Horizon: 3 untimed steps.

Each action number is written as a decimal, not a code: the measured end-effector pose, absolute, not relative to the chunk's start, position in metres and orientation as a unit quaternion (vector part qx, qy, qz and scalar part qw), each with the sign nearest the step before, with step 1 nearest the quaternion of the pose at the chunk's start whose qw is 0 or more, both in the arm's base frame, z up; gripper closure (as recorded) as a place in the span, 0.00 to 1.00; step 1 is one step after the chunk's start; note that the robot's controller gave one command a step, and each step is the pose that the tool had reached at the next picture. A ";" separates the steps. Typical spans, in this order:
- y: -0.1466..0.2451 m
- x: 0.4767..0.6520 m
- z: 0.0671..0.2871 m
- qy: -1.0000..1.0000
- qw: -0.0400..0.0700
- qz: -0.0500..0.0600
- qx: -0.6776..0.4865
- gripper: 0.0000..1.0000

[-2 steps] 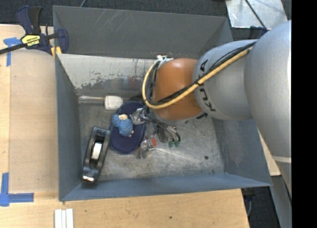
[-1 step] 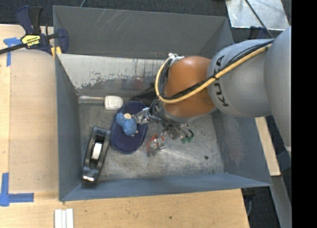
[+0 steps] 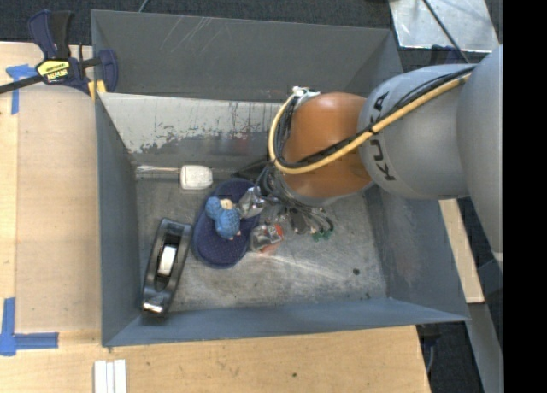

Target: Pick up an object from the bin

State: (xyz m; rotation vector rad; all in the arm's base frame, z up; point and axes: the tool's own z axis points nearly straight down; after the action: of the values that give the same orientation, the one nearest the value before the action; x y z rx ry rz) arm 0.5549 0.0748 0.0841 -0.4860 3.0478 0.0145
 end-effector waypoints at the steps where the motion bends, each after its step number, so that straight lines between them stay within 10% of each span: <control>1: 0.090 0.530 0.214 0.990 0.006 0.000 -0.144 1.00; 2: 0.089 0.529 0.209 0.990 0.002 0.000 -0.143 0.00; 3: 0.078 0.571 0.091 0.988 -0.001 0.000 -0.154 0.00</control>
Offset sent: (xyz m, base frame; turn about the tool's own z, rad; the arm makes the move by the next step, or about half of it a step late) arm -0.0272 0.0147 0.1247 0.0281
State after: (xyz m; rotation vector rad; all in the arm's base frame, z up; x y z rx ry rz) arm 0.5706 0.0784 0.0907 -0.4825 3.1061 0.0005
